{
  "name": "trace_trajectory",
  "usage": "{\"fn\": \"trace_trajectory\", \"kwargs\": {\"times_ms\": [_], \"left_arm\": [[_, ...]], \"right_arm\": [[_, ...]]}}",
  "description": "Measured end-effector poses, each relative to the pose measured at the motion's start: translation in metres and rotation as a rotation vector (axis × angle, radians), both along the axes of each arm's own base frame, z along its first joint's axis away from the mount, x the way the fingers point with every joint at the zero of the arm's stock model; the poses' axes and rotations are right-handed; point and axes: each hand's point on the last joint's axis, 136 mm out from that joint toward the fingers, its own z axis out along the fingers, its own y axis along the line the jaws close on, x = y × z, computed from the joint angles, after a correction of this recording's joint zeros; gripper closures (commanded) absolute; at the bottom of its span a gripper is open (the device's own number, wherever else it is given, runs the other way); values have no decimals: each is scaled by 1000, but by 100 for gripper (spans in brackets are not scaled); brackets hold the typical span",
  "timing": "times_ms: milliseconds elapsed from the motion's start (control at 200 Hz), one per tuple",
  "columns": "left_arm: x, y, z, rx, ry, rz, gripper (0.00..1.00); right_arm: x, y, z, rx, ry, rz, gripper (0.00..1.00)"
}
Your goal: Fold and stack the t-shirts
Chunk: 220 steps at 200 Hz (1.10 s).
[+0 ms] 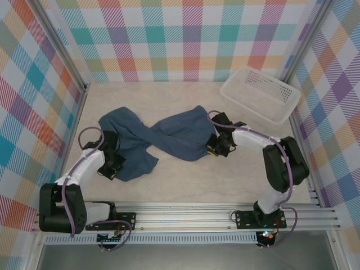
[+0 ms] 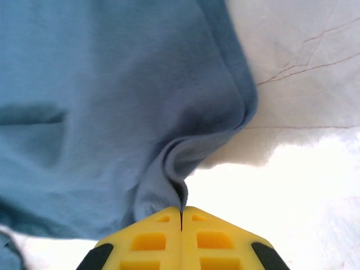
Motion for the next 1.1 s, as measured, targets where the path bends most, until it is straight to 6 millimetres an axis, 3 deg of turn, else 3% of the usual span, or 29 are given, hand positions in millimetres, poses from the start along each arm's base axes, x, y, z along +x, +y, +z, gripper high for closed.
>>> {"fn": "trace_trajectory", "kwargs": {"times_ms": [140,375,440,495,545,610,655,750,880,965,1040,1100], "left_arm": [[-2,5,11,29,-42,-4,100],[-8,14,22,75,-72,3,100],[-10,15,22,81,-69,4,100],[-11,16,22,84,-65,5,100],[-12,16,22,84,-65,5,100],[-12,16,22,86,-66,6,100],[-11,16,22,87,-66,6,100],[-10,16,24,87,-72,6,100],[-3,16,31,85,-96,7,100],[-1,15,34,84,-111,8,100],[-1,15,37,83,-121,5,100],[-1,14,39,81,-133,3,100]], "right_arm": [[-4,-3,53,49,-124,-1,100],[-45,-11,161,166,-359,41,100],[-46,-9,188,190,-418,57,100],[-36,-3,210,204,-469,67,100],[-19,5,227,212,-507,70,100],[18,21,246,228,-552,63,100],[52,32,258,241,-591,46,100],[131,47,259,232,-620,-8,100],[243,55,237,252,-633,-92,100],[309,63,216,296,-664,-105,62],[337,60,183,305,-658,-113,53],[333,50,143,257,-556,-120,51]]}}
